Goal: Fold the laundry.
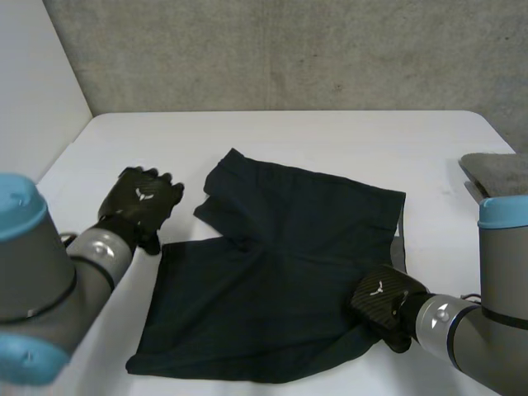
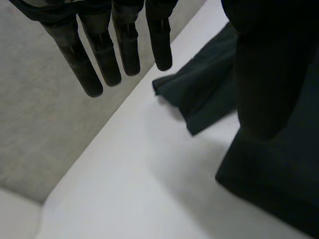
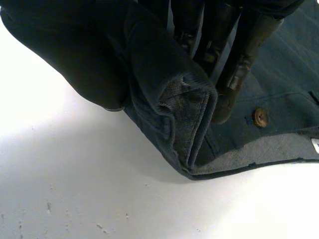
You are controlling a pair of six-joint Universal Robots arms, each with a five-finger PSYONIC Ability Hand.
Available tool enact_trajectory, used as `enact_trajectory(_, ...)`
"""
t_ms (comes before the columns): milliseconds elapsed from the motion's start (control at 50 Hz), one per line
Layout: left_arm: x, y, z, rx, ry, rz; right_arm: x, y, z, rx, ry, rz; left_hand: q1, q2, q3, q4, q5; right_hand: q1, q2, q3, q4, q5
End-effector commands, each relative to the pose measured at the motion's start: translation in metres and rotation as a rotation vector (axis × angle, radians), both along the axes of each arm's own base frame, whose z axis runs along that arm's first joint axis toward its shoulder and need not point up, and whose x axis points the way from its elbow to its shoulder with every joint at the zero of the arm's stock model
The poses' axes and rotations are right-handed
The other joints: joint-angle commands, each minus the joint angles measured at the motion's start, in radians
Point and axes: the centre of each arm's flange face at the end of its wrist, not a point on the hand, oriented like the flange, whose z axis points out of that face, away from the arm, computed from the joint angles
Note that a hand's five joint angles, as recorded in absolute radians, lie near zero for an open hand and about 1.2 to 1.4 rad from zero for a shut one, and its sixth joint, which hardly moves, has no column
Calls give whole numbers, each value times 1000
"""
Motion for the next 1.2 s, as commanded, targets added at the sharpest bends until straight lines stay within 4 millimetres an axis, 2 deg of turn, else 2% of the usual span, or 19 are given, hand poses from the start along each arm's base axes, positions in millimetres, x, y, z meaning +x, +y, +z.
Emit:
enact_trajectory(20, -17, -50, -23, 139, 196, -117, 1, -2, -1, -14, -8, 1, 229, 236, 237, 235, 232, 413, 222, 211, 207, 234)
enact_trajectory(60, -19, -65, -30, 156, 224, -123, 1, -3, -1, -21, -10, -1, 232, 239, 240, 238, 235, 413, 222, 211, 207, 234)
enact_trajectory(140, -22, -81, -43, 167, 230, -142, 1, -3, -2, -25, -12, -2, 224, 230, 231, 230, 226, 413, 222, 211, 207, 234)
enact_trajectory(280, -33, -100, -60, 193, 236, -200, 1, -5, -2, -39, -18, -2, 223, 230, 231, 230, 226, 413, 222, 211, 207, 234)
enact_trajectory(400, -36, -108, -73, 242, 209, -200, 2, -6, -3, -44, -30, -11, 223, 230, 231, 230, 226, 413, 222, 211, 207, 234)
enact_trajectory(620, -39, -119, -85, 214, 150, -209, 2, -7, -2, -49, -44, -21, 229, 236, 237, 235, 232, 413, 222, 211, 207, 234)
enact_trajectory(740, -39, -127, -86, 194, 151, -194, 2, -9, -2, -56, -47, -22, 446, 453, 454, 452, 449, 413, 222, 211, 207, 234)
enact_trajectory(880, -41, -132, -84, 173, 151, -187, 2, -9, -3, -54, -46, -24, 555, 562, 563, 561, 558, 413, 222, 211, 207, 234)
enact_trajectory(1080, -44, -133, -87, 187, 148, -192, 0, -12, -3, -57, -48, -33, 564, 571, 571, 570, 567, 413, 222, 211, 207, 234)
enact_trajectory(1160, -42, -128, -79, 193, 142, -181, -1, -14, -3, -59, -49, -41, 564, 571, 571, 570, 567, 413, 222, 211, 207, 234)
enact_trajectory(1200, -40, -126, -67, 173, 142, -165, -1, -14, -3, -59, -49, -42, 579, 585, 586, 585, 581, 413, 222, 211, 207, 234)
